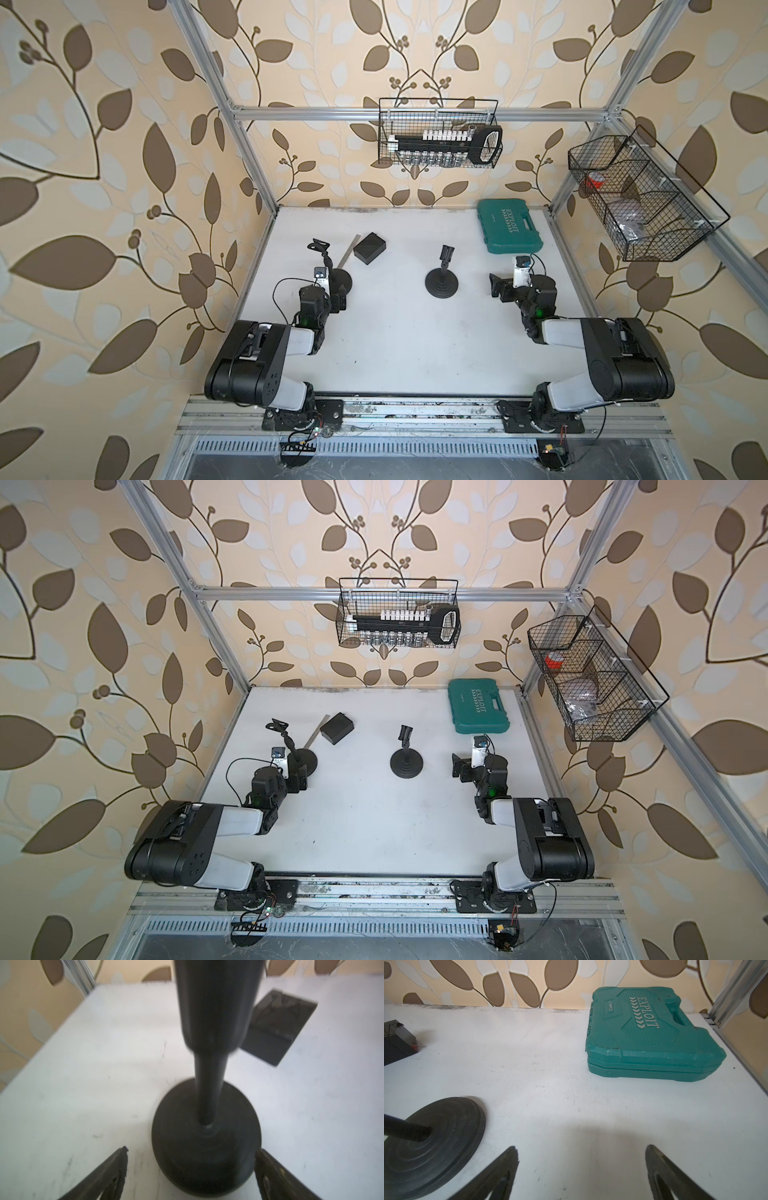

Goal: Assemble a microphone stand
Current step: Reset both arms

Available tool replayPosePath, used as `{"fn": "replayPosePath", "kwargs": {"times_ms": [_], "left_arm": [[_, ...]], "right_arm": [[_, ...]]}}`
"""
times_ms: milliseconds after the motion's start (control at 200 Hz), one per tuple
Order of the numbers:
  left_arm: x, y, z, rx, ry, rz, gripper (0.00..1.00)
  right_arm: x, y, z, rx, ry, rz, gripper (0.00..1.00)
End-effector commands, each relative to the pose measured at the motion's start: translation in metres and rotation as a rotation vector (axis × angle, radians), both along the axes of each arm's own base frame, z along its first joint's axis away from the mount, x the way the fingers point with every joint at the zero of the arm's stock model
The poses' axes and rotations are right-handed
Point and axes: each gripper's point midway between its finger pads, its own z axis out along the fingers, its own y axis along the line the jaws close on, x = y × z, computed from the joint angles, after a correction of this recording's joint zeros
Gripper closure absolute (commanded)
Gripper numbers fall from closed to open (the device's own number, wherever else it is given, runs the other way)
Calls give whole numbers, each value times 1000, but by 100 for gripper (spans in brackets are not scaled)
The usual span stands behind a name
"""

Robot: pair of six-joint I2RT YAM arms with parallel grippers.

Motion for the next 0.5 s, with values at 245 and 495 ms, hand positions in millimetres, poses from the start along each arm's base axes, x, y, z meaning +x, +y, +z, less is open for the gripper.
{"fn": "replayPosePath", "kwargs": {"times_ms": [245, 495], "left_arm": [[30, -3, 33, -34, -78, -22, 1], [31, -4, 33, -36, -76, -28, 1]], "right_arm": [[7, 0, 1, -8, 2, -4, 1], [6, 0, 1, -9, 2, -4, 1]]}}
